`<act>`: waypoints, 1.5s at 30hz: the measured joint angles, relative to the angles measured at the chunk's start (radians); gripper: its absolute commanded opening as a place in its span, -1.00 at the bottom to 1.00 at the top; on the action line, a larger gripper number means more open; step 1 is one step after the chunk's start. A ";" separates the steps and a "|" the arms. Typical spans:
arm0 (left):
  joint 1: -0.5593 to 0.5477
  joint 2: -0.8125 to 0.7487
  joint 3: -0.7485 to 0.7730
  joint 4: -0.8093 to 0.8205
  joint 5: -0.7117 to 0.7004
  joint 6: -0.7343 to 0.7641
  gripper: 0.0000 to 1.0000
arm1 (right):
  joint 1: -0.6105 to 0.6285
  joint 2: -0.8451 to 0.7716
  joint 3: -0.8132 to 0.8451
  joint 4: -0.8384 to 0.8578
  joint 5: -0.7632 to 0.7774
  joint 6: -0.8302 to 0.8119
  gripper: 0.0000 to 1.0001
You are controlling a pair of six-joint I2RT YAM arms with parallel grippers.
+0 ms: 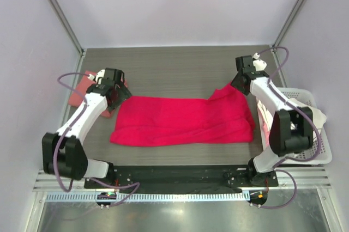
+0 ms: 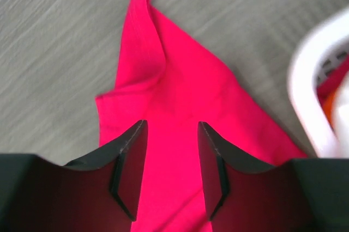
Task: Fold and stack the t-shirts
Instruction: Fold the tshirt
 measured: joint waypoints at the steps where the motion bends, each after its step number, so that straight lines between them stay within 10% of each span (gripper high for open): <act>1: 0.000 0.039 0.014 0.014 0.001 0.003 0.50 | -0.001 0.042 0.029 0.004 0.006 0.000 0.06; 20: 0.034 0.545 0.270 0.094 -0.009 0.064 0.40 | -0.053 0.532 0.367 0.063 0.057 0.002 0.00; 26: 0.036 0.606 0.312 0.106 -0.009 0.069 0.35 | -0.053 0.592 0.445 0.074 0.062 0.002 -0.57; 28: 0.036 0.628 0.326 0.106 -0.009 0.072 0.25 | -0.053 0.611 0.463 0.080 0.062 0.000 -0.98; 35: 0.047 0.662 0.351 0.105 -0.017 0.085 -0.10 | -0.053 0.624 0.473 0.081 0.063 0.008 -0.98; 41: 0.053 0.667 0.354 0.104 -0.035 0.083 -1.00 | -0.053 0.624 0.473 0.081 0.063 0.008 -0.98; 45: 0.053 0.690 0.391 0.088 -0.039 0.083 -1.00 | -0.061 0.623 0.477 0.079 0.053 0.009 -0.98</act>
